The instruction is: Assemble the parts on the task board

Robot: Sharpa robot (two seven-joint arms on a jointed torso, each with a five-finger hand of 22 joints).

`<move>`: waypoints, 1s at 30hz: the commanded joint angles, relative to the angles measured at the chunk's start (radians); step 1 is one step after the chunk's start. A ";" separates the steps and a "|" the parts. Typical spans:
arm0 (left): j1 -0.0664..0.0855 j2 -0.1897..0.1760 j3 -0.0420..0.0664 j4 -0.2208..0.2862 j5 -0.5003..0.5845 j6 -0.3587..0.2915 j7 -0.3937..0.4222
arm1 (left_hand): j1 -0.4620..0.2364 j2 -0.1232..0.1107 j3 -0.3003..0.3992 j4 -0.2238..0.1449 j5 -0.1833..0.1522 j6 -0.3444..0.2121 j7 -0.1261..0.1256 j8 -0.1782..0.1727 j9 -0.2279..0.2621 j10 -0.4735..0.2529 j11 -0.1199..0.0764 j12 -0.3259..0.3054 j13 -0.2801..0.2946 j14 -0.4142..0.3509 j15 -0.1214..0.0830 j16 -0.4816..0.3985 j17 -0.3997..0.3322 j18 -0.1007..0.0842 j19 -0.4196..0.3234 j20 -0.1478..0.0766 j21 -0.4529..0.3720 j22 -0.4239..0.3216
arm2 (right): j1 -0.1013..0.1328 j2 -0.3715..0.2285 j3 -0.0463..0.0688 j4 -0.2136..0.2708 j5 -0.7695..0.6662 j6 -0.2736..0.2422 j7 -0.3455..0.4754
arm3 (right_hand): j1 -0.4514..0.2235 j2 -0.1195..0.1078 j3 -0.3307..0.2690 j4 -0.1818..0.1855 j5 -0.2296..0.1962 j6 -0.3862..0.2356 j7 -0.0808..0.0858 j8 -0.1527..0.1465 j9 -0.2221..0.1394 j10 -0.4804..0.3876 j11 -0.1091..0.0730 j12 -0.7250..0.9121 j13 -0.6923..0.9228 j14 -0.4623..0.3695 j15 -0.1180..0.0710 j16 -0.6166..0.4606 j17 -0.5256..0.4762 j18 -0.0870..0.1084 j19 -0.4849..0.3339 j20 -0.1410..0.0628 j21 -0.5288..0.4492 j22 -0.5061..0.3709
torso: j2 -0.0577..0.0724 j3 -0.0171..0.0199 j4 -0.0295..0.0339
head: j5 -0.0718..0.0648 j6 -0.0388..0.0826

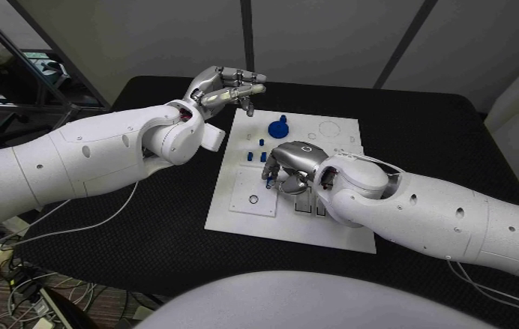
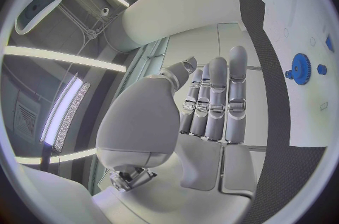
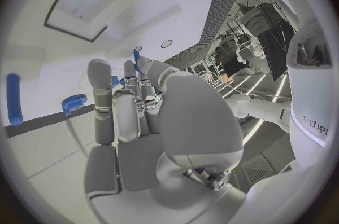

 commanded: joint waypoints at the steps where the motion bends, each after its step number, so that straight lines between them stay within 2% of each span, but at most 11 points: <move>1: 0.002 0.001 0.001 0.000 0.003 0.003 0.007 | 0.002 0.003 -0.005 -0.001 -0.004 -0.003 0.000 0.004 0.001 -0.010 0.001 0.002 -0.001 -0.008 0.002 -0.004 -0.001 0.005 -0.006 0.002 -0.003 -0.002 | -0.002 -0.001 -0.004 0.002 -0.008 0.027 -0.002 | -0.011 0.001 0.002 0.000 0.005 0.000 0.005 0.006 0.001 0.001 -0.002 -0.002 0.001 0.058 -0.004 0.004 0.002 -0.009 0.000 0.000 0.004 0.001 | 0.000 0.0004 -0.0001 | 0.001 -0.001; 30: 0.002 0.007 0.001 -0.012 0.003 0.014 0.000 | 0.002 0.004 -0.007 -0.001 -0.004 -0.003 0.000 0.006 0.001 -0.011 0.001 0.003 -0.001 -0.010 0.003 -0.004 -0.002 0.005 -0.007 0.002 -0.004 -0.002 | -0.003 -0.008 -0.004 0.015 -0.030 -0.014 -0.008 | -0.012 0.001 0.001 0.000 0.008 0.003 0.004 0.007 0.002 0.003 -0.003 -0.001 0.002 0.058 -0.004 0.005 0.002 -0.009 0.000 0.000 0.005 0.003 | 0.000 0.0003 0.0004 | 0.001 -0.002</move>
